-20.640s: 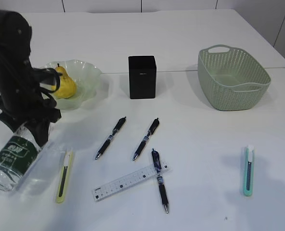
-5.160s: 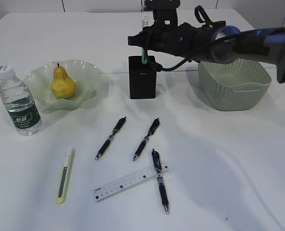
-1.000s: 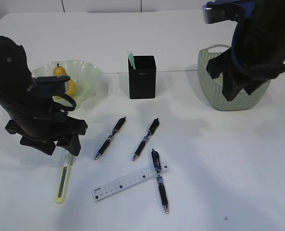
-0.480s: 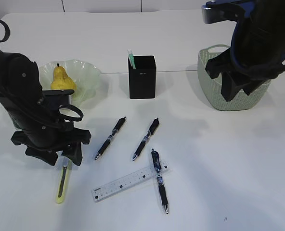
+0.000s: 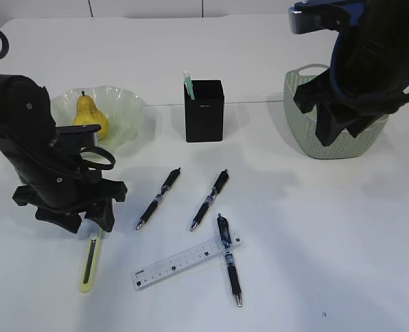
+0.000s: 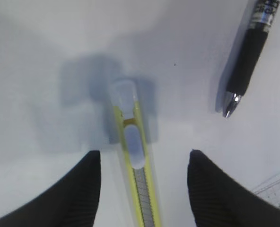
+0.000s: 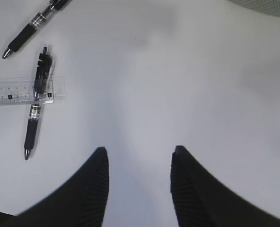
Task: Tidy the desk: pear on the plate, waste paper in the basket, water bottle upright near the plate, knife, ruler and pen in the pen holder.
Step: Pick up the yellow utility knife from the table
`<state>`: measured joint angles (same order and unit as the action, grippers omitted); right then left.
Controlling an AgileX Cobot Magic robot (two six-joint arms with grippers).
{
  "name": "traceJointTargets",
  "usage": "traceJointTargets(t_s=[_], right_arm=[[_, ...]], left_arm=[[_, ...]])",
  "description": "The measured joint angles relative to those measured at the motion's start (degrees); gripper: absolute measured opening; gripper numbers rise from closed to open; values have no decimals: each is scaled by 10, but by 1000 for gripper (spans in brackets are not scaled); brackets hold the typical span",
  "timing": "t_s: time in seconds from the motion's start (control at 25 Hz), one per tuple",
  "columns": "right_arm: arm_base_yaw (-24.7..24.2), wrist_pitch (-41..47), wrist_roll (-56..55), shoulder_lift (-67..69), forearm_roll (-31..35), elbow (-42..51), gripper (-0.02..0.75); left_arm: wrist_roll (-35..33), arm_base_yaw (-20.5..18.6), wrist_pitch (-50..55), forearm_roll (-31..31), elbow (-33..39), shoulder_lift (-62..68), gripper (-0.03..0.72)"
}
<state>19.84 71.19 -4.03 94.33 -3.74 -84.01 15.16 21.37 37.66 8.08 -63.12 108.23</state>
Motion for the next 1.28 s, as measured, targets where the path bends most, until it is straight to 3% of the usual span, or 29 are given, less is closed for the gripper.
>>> traceJointTargets(t_s=[1.28], right_arm=[[0,0,4,0,2,0,352]], left_arm=[[0,-9,29,-2,0,28,402]])
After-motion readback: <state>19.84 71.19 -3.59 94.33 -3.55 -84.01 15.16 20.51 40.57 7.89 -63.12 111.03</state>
